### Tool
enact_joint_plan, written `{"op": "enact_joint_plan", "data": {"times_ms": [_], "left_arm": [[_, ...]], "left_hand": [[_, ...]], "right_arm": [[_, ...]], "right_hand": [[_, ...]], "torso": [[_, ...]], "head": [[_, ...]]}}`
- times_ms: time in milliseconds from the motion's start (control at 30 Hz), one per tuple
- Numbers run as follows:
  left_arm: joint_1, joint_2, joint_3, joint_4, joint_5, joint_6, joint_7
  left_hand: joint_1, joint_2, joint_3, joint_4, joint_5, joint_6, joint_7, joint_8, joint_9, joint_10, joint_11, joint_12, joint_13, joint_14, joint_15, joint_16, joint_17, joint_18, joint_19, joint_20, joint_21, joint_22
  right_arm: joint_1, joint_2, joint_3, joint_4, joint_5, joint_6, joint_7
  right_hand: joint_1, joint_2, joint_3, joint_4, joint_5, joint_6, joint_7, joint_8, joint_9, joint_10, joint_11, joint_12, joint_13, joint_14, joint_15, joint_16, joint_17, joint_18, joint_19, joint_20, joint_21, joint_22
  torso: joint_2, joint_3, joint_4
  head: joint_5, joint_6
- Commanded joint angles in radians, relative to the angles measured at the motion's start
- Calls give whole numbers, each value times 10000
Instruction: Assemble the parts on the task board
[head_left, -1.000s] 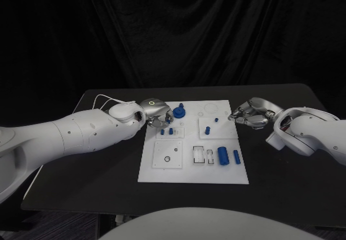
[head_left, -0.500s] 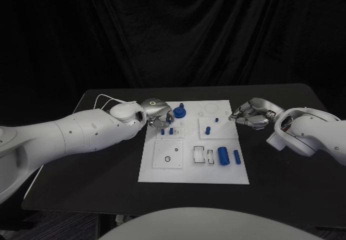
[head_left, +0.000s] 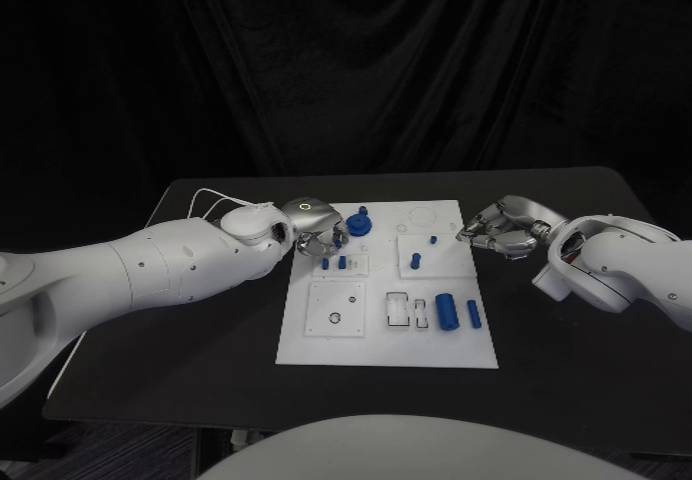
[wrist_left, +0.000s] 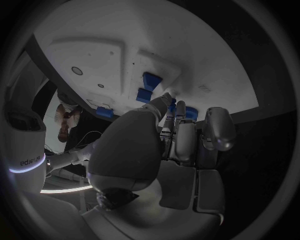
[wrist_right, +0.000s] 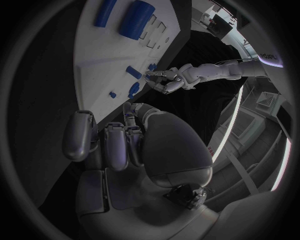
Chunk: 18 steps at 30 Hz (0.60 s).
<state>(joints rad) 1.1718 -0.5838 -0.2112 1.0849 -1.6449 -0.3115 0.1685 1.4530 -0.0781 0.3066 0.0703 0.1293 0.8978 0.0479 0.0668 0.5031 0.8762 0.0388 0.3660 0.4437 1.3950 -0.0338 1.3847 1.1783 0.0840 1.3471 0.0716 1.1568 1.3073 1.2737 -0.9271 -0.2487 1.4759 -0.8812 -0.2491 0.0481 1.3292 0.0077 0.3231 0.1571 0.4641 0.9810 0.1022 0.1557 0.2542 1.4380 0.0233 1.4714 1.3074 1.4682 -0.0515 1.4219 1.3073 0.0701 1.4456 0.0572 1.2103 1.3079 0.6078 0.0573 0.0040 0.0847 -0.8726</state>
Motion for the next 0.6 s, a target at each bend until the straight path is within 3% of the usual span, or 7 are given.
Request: {"op": "enact_joint_plan", "data": {"times_ms": [33, 600], "left_arm": [[-19, -21, 3, 7, -36, 320, -164], [-22, -89, 2, -69, -36, 133, -200]], "left_hand": [[-101, -48, -63, 38, -74, -236, -91, -48, -65, -247, 75, -134, -25, -120, 26, -82, -111, 68, -110, 47, -186, 1393], [-126, -84, -89, 103, -92, -535, -219, -56, -167, -443, 115, -243, -42, -204, 77, -148, -218, 101, -188, 110, -383, 1355]], "right_arm": [[-25, -6, 9, 14, -33, 62, -165], [-29, 16, 9, -12, -33, 83, -150]], "right_hand": [[-65, 51, 22, -41, 65, -34, 16, 11, 10, -77, -20, -36, 810, 374, 26, -52, 219, 135, -64, -1, -57, 786], [-75, 47, 46, -73, 61, -44, 23, 11, 16, -79, -16, -36, 808, 370, 28, -55, 210, 135, -63, 0, -68, 786]], "torso": [[-2, -5, -15], [-8, -15, 6]], "head": [[25, 0], [27, 0]]}}
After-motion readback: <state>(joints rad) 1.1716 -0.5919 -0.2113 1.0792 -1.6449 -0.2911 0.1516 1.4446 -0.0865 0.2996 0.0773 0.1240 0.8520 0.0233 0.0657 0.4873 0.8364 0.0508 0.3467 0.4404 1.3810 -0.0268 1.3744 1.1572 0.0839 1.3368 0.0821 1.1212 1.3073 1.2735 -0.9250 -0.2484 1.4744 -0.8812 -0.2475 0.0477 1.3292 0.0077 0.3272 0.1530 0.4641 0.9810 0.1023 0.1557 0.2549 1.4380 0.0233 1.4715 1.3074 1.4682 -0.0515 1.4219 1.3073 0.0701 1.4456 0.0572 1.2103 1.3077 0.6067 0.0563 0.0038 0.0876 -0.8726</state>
